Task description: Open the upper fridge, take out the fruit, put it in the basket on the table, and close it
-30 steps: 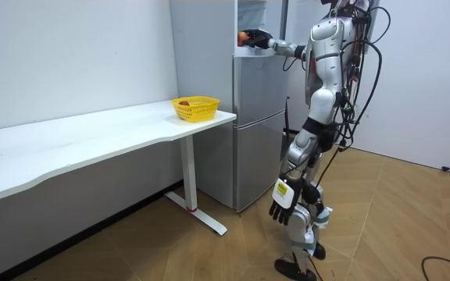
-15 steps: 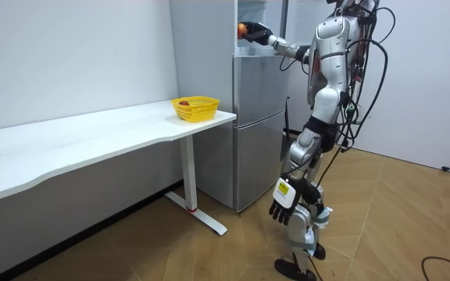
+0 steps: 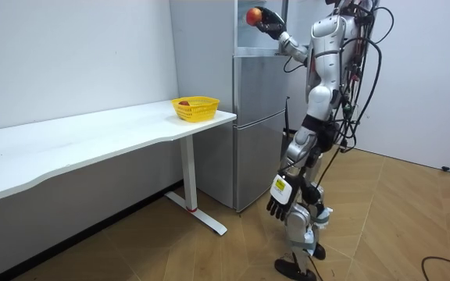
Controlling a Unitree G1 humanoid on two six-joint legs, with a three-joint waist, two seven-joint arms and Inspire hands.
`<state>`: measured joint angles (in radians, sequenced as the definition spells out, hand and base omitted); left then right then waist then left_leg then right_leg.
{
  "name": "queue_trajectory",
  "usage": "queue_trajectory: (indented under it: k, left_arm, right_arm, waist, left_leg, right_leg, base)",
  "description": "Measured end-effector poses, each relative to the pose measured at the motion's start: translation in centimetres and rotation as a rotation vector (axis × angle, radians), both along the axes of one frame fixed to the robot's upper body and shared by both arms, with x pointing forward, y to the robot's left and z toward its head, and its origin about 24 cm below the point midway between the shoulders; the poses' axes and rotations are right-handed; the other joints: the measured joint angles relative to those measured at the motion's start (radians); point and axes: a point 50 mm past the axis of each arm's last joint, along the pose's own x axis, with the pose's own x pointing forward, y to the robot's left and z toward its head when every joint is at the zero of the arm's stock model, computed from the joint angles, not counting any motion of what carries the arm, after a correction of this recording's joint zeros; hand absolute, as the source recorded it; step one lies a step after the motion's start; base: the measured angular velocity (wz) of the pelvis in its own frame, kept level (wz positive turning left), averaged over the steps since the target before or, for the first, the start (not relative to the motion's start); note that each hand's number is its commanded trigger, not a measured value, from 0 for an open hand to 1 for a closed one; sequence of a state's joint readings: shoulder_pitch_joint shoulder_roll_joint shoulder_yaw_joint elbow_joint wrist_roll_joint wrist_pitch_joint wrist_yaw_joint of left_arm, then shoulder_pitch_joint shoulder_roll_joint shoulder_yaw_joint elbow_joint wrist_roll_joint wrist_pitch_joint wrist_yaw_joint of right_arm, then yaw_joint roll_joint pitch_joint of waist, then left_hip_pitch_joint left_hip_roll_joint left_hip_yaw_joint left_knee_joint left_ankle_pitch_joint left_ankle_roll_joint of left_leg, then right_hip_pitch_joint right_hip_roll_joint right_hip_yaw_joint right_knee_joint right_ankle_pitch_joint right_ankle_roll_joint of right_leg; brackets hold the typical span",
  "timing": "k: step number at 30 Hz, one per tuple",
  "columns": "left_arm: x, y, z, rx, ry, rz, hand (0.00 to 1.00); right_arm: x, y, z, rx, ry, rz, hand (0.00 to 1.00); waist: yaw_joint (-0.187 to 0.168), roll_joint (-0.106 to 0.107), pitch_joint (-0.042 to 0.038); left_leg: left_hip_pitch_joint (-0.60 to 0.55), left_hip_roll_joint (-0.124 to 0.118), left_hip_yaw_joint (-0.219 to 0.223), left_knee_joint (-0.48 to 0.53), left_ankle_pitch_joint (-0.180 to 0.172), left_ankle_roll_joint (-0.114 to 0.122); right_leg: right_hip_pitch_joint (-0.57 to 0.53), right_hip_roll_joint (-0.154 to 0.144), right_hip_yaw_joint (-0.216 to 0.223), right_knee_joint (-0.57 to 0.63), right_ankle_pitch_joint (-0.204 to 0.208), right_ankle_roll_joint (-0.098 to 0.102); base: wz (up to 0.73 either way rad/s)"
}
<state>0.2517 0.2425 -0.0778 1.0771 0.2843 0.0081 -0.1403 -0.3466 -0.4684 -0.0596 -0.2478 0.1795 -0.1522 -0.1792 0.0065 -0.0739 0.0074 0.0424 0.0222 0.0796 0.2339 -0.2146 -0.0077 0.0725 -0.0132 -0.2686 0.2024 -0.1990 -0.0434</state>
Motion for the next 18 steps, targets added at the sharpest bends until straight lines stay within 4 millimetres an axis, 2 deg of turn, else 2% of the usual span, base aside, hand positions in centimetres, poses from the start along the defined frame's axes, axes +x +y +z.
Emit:
queue_trajectory:
  k: [3,9,12,14,18]
  left_arm:
    - [0.4,0.0,0.0,-0.002,-0.009,-0.003,0.0]
    - [1.0,0.2,0.1,0.002,-0.028,-0.011,0.0]
    - [1.6,0.3,0.2,0.007,-0.04,-0.02,0.0]
    - [2.3,0.3,0.2,0.008,-0.054,-0.027,0.0]
    - [3.1,0.4,0.3,0.005,-0.07,-0.033,0.0]
  right_arm:
    - [-0.6,0.6,0.4,-0.023,-0.023,0.029,1.0]
    - [-1.0,2.0,0.1,-0.137,-0.034,0.037,1.0]
    - [-1.2,2.8,-0.1,-0.207,-0.055,0.034,1.0]
    - [-1.1,3.8,-0.6,-0.297,-0.052,0.035,1.0]
    - [-0.9,5.4,-1.9,-0.384,-0.019,0.078,1.0]
  waist:
    - [0.006,-0.002,-0.001]
    - [0.016,-0.016,-0.0101]
    - [0.026,-0.017,-0.0063]
    - [0.041,-0.021,-0.001]
    - [0.08,-0.025,0.0002]
  left_leg:
    - [0.002,0.0,0.002,-0.002,0.0,0.0]
    - [0.004,0.0,0.003,0.002,0.0,0.0]
    - [0.002,0.0,0.001,0.002,0.0,0.0]
    - [-0.008,0.0,0.0,0.003,0.0,0.0]
    - [-0.034,0.002,0.0,0.015,0.0,0.0]
  right_leg:
    - [-0.003,0.0,0.008,-0.001,0.0,0.0]
    - [-0.005,-0.001,0.013,-0.003,0.0,-0.001]
    - [-0.004,-0.002,-0.001,-0.001,0.001,-0.001]
    - [-0.009,0.0,0.001,0.002,0.001,-0.002]
    - [-0.032,0.0,0.0,0.009,0.004,-0.007]
  base:
    - [-0.06]
    - [-0.01]
    - [0.06]
    - [0.02]
    - [0.0]
